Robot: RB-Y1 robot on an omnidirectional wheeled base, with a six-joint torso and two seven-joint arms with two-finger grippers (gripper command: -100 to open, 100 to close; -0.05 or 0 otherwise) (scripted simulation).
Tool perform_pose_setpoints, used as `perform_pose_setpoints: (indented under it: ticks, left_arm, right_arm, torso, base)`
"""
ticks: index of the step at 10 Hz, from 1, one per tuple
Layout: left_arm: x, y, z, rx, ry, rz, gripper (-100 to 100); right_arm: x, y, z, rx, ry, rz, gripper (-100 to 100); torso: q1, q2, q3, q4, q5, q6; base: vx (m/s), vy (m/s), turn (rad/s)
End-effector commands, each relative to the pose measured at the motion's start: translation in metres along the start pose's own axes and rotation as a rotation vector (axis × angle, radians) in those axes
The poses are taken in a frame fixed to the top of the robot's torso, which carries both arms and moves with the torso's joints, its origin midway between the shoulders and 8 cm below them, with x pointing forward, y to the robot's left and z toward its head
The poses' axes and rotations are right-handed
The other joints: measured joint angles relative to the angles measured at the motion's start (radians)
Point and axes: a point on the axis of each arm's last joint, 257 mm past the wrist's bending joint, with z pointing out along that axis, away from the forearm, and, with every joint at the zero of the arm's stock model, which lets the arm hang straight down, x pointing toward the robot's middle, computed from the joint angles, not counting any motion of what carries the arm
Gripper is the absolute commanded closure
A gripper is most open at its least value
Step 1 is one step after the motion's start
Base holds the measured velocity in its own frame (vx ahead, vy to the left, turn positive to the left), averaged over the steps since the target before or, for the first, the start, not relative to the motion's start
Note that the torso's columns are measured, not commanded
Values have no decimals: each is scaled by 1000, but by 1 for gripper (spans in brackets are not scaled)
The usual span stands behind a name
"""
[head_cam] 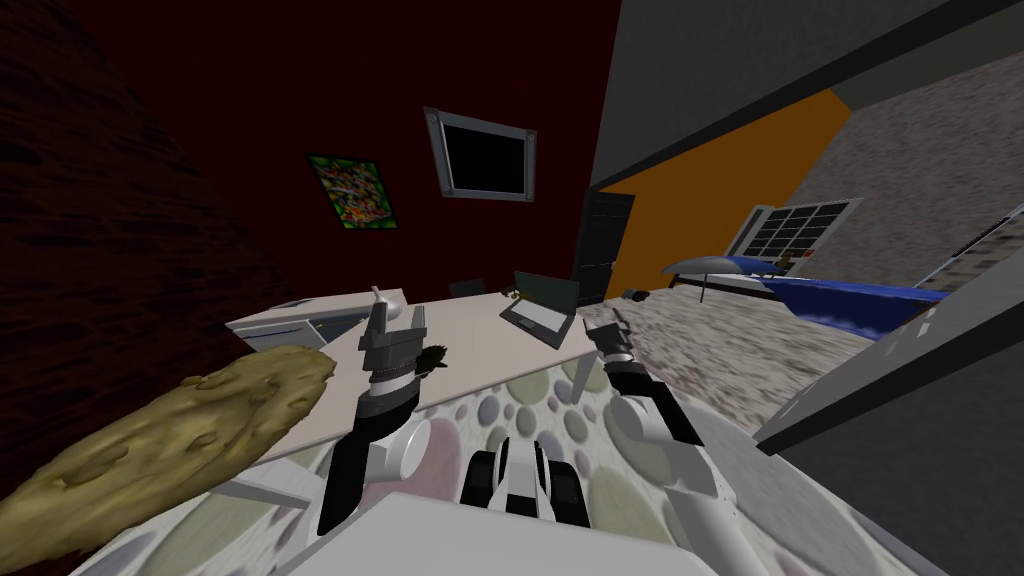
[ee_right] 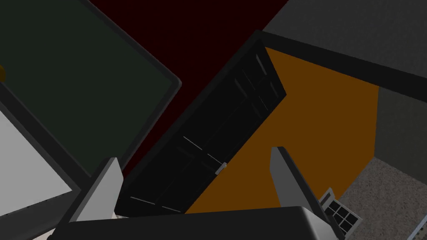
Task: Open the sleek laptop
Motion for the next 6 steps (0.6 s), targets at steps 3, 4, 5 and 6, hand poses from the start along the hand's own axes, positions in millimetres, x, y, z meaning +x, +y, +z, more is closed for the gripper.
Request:
perform_pose_setpoints:
  ticks: [3,4,5,6]
  left_arm:
    - [0,0,0,0,0,0,0]
    - [0,0,0,0,0,0,0]
    - [0,0,0,0,0,0,0]
    - [0,0,0,0,0,0,0]
  right_arm:
    - [-14,-30,17,78,-43,186,-100]
    - [-19,-43,24,112,-63,264,-100]
    - [-19,-43,24,112,-64,269,-100]
    - [-23,-57,30,147,-86,351,-100]
  torso:
    - [0,0,0,0,0,0]
    - [0,0,0,0,0,0]
    - [-1,0,0,0,0,0]
    - [0,0,0,0,0,0]
  base:
    - [24,-56,1]
    - [25,-60,-3]
    - [21,-51,2]
    - [27,-66,-5]
